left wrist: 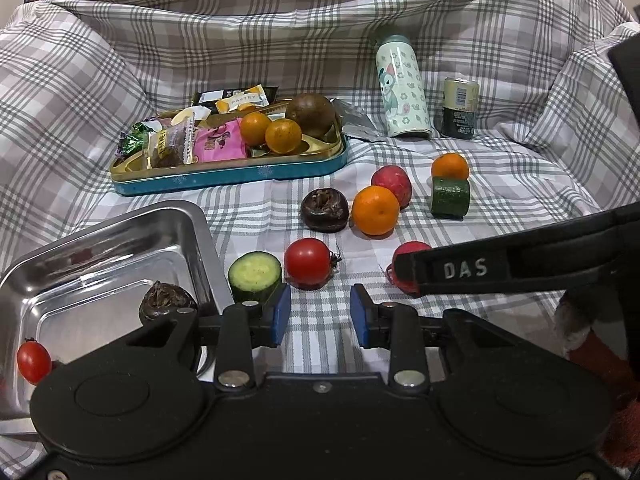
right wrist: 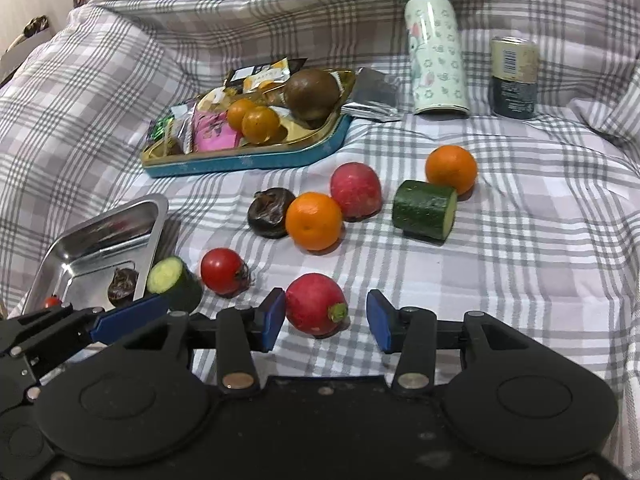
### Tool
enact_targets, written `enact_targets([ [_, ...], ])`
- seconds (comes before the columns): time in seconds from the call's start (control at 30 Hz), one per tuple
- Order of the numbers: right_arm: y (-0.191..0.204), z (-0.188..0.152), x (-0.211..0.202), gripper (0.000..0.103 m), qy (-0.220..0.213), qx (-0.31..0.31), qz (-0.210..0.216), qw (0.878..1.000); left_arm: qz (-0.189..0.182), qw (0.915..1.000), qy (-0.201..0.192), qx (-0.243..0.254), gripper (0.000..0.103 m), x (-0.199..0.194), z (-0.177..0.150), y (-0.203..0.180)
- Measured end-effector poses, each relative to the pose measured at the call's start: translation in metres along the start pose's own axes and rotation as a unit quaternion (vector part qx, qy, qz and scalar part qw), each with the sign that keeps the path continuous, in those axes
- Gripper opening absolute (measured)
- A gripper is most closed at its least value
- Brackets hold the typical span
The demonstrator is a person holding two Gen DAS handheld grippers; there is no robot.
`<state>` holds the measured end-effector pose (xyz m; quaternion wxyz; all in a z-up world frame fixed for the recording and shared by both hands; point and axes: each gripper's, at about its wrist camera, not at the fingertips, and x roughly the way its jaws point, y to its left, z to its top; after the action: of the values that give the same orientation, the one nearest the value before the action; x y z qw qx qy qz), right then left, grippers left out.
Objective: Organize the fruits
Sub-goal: 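Grasp the red radish with the right tool while the left tool grasps a red tomato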
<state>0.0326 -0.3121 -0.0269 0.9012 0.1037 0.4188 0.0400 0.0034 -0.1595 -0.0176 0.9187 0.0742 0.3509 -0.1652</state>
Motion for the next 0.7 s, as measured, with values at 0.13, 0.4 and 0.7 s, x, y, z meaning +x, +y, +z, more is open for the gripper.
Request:
enact_targets([
  [0.13, 0.003, -0.001, 0.006, 0.039, 0.017, -0.005, 0.014, 1.0, 0.003, 1.0, -0.001, 0.003, 0.041, -0.001, 0.0, -0.002],
  [0.4, -0.003, 0.0, -0.004, 0.036, -0.008, 0.002, -0.018, 1.0, 0.006, 0.9999, -0.007, 0.014, 0.041, -0.002, 0.005, -0.008],
  [0.7, -0.031, 0.006, -0.009, 0.036, -0.019, 0.054, -0.08, 0.995, 0.018, 0.9995, -0.012, 0.022, 0.041, 0.012, 0.022, -0.022],
])
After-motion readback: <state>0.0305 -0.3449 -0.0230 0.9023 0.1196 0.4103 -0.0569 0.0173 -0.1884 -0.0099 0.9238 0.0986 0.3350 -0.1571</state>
